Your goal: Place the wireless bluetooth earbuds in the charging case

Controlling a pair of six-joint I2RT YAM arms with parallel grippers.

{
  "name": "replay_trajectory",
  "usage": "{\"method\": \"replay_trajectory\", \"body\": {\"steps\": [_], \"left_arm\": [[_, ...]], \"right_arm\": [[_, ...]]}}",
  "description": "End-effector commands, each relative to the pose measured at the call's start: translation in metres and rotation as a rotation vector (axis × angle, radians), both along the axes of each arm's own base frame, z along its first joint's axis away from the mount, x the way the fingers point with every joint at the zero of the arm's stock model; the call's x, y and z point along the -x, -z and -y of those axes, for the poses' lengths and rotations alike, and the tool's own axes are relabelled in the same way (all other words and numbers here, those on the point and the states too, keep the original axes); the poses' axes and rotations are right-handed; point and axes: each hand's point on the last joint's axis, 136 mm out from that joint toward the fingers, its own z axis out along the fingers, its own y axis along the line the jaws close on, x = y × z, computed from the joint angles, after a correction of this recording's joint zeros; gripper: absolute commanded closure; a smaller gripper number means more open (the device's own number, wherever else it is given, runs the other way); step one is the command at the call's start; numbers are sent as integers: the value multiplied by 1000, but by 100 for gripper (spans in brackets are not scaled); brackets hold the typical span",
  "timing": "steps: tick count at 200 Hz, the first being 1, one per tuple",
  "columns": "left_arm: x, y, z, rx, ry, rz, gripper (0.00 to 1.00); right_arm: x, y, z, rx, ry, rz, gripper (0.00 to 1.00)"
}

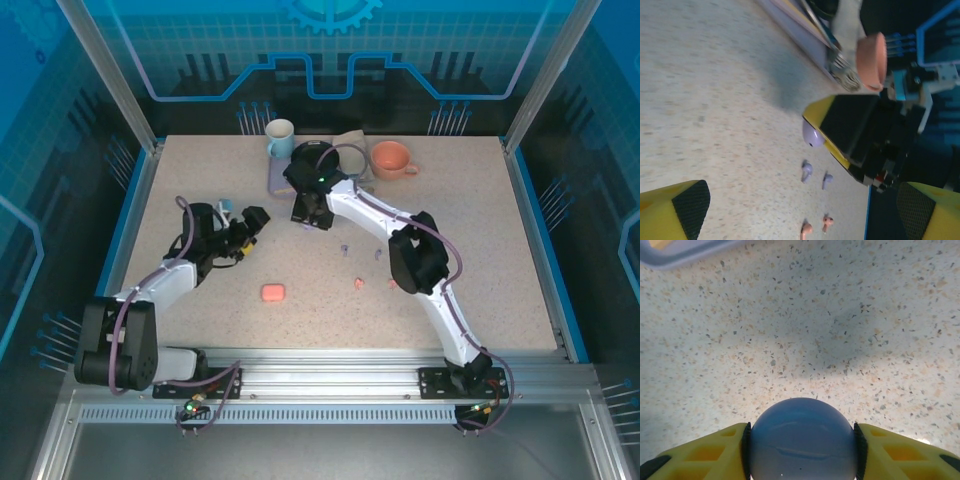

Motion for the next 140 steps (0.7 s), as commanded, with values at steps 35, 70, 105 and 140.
{"method": "replay_trajectory", "body": {"steps": [35, 70, 105, 140], "left_arm": [[-1, -16, 55, -67, 173, 201, 1], [-16, -9, 62, -67, 144, 221, 1], [-31, -3, 76, -49, 138, 239, 8], [-42, -1, 93, -24, 142, 260, 19]], "right_arm": [[-13, -56, 7, -221, 108, 18, 49], [-11, -65, 11, -294, 150, 6, 49], [-7, -72, 11, -323, 162, 7, 49], [-4, -72, 12, -337, 177, -4, 49]]}}
